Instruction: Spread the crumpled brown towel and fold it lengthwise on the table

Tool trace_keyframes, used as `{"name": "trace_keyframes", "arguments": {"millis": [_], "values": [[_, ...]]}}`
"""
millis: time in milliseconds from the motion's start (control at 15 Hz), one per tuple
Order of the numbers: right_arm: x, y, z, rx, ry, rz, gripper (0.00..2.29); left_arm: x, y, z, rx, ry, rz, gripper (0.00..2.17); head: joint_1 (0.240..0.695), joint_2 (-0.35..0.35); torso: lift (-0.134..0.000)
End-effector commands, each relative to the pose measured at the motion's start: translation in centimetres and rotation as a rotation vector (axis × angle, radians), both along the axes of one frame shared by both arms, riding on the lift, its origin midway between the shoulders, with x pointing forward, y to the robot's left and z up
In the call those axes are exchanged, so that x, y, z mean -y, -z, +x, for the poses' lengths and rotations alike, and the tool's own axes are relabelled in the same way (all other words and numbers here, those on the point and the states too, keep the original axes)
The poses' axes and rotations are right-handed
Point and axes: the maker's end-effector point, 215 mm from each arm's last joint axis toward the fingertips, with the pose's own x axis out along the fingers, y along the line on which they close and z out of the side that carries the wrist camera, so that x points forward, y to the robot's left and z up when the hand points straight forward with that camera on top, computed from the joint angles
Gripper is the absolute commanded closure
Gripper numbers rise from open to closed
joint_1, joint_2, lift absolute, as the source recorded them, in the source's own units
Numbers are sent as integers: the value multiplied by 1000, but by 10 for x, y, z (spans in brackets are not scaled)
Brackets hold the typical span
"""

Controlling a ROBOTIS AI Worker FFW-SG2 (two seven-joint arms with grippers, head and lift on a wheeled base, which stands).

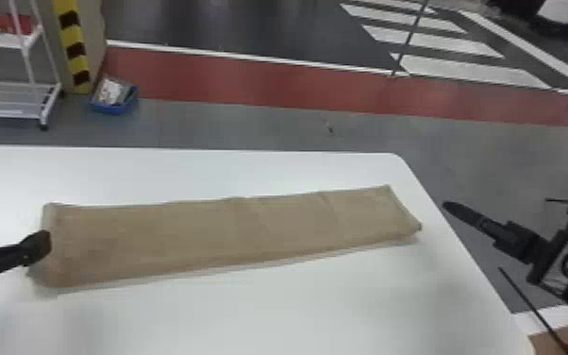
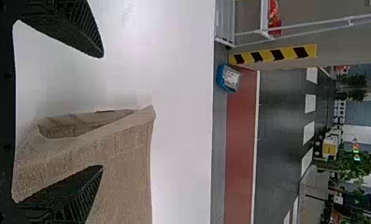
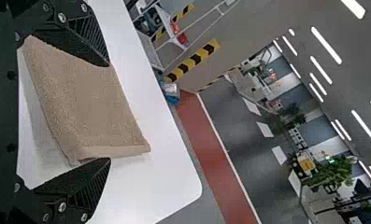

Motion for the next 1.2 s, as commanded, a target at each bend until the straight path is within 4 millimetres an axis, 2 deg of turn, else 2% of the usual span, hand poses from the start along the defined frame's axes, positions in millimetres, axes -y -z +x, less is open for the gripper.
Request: {"name": "trace_keyframes", "arguments": {"millis": [0,133,267,533,800,1133], "values": [[3,4,25,-39,2,-73,181,7,4,-1,-9,9,-3,29,695,-264,-125],[17,3,44,-50,9,-212,174,10,8,-2,-15,15,2,29,695,-267,-125],[22,13,57,-74,-21,-325,167,6,14,-6,-31,11,22,29,695,-274,-125],[26,43,62,-112,-79,-445,174,-6,19,-8,-46,-3,50,29,695,-273,-125],[28,37,63,-111,-103,-472,174,-8,28,-6,-65,-4,61,29,695,-265,-125],[29,32,64,-99,-96,-447,174,-7,28,1,-65,-3,55,29,695,-267,-125]]}}
